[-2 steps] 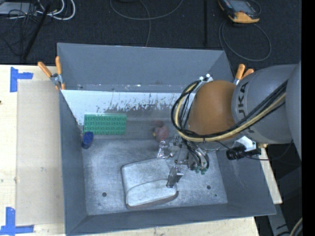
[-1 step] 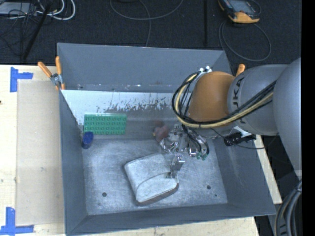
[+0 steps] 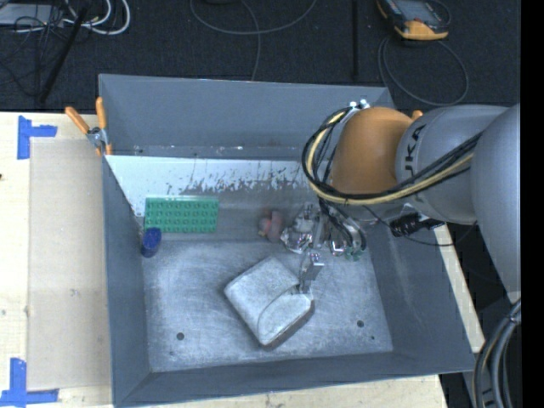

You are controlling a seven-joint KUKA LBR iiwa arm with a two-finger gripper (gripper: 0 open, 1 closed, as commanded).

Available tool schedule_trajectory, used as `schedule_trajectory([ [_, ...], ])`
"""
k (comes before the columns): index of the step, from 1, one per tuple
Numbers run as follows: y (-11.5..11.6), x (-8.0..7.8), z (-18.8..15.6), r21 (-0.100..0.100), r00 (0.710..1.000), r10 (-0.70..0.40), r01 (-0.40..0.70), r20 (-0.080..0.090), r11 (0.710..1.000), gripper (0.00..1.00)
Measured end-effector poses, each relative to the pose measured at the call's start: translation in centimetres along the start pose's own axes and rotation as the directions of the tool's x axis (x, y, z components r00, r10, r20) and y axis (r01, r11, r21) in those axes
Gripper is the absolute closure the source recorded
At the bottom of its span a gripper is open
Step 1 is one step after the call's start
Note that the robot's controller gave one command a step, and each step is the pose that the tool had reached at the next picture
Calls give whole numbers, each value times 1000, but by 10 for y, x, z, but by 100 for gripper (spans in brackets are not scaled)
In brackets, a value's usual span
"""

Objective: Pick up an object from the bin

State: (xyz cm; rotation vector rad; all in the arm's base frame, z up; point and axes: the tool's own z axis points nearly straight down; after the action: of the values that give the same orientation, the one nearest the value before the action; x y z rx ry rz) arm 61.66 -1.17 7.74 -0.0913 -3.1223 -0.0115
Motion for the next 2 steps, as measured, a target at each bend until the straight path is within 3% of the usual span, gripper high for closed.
schedule_trajectory([
  [1, 0, -3, -4, 1, 1000, -1, 1, 13, 1000, 100],
  [2, 45, -3, -18, 14, 923, -384, 384, 21, 923, 100],
])
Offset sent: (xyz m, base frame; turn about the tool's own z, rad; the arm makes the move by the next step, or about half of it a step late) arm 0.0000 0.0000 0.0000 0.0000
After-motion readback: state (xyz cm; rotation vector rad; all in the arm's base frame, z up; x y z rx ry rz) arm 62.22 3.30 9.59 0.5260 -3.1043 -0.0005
